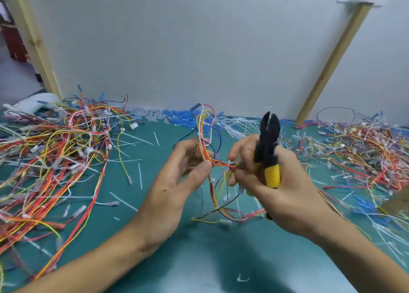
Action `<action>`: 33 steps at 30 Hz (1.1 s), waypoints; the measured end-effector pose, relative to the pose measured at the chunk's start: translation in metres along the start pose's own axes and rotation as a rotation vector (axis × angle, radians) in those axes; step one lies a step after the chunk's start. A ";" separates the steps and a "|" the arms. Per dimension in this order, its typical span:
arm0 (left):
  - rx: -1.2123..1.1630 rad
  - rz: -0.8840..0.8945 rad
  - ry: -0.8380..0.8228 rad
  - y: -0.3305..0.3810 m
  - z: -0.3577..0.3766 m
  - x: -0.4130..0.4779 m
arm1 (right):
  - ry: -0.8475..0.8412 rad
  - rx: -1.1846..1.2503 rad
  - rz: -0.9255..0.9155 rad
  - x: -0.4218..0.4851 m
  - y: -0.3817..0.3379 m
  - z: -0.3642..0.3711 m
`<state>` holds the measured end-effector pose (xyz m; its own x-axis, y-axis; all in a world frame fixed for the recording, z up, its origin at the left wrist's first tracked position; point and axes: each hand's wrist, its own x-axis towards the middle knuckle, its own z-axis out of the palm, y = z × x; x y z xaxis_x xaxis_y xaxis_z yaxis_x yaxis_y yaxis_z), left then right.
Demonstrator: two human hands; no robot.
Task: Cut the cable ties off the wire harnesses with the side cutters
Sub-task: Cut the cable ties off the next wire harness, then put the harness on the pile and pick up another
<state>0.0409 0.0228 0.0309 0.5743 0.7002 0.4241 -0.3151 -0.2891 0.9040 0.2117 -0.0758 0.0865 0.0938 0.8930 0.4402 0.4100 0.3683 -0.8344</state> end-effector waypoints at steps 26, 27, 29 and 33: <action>-0.337 -0.129 0.475 -0.022 -0.054 0.039 | -0.264 -0.796 0.396 -0.033 0.062 -0.039; -0.336 -0.124 0.497 -0.022 -0.056 0.039 | -0.345 -0.706 0.453 -0.032 0.057 -0.040; -0.343 -0.111 0.539 -0.022 -0.059 0.040 | -0.476 -0.569 0.533 -0.033 0.047 -0.039; -0.305 -0.070 0.603 -0.019 -0.063 0.043 | -0.522 -0.385 0.563 -0.030 0.045 -0.044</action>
<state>0.0242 0.0990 0.0282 0.1070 0.9777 0.1805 -0.5425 -0.0948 0.8347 0.2675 -0.0977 0.0505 -0.0148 0.9557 -0.2939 0.7160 -0.1950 -0.6703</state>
